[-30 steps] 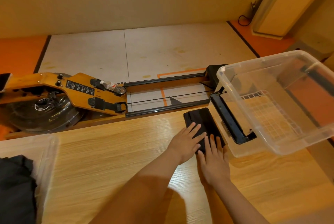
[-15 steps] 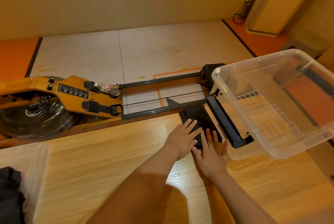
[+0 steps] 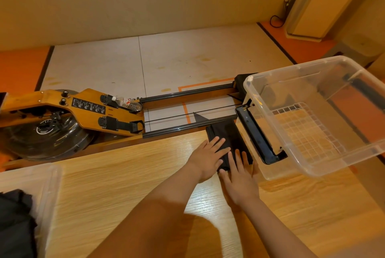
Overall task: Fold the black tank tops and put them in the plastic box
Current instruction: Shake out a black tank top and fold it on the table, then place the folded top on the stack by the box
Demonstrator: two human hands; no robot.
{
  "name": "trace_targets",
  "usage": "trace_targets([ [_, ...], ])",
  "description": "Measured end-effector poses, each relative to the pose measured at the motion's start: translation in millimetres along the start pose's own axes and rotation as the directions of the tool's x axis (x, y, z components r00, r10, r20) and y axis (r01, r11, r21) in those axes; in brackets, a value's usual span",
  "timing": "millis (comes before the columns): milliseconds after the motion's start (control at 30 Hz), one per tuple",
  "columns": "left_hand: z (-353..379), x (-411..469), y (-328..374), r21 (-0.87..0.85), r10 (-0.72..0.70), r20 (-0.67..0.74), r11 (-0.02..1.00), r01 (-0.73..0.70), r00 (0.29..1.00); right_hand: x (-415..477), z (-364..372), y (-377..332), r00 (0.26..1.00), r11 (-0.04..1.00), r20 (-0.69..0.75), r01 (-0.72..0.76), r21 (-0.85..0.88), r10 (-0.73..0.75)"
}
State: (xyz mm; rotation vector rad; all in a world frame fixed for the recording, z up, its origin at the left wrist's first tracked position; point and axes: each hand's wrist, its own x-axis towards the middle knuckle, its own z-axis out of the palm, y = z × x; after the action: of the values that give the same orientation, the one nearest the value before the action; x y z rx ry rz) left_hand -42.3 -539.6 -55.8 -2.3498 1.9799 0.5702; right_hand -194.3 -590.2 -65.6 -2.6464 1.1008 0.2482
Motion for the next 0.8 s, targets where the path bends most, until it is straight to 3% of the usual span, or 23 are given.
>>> trace_targets([
  [267, -1.3, -53.3, 10.9, 0.184, -0.135, -0.178, 0.968, 0.168, 0.975, -25.8, -8.3, -7.5, 0.991, 0.995, -0.099, 0.088, -0.051, -0.092],
  [567, 11.4, -187.8, 17.8, 0.054, -0.414, -0.273, 0.895, 0.443, 0.869, -54.4, -20.2, -74.5, 0.916, 0.928, -0.160, 0.352, -0.124, -0.369],
  [667, 15.7, -249.1, 7.5, -0.037, -0.562, -0.254, 0.819, 0.573, 0.787, -67.1, -16.5, -120.7, 0.866, 0.875, -0.136, 0.463, -0.140, -0.480],
  [800, 30.6, -320.5, -12.6, -0.079, -0.669, -0.330, 0.722, 0.687, 0.665, -96.1, -15.7, -178.6, 0.807, 0.806, -0.040, 0.583, -0.102, -0.589],
])
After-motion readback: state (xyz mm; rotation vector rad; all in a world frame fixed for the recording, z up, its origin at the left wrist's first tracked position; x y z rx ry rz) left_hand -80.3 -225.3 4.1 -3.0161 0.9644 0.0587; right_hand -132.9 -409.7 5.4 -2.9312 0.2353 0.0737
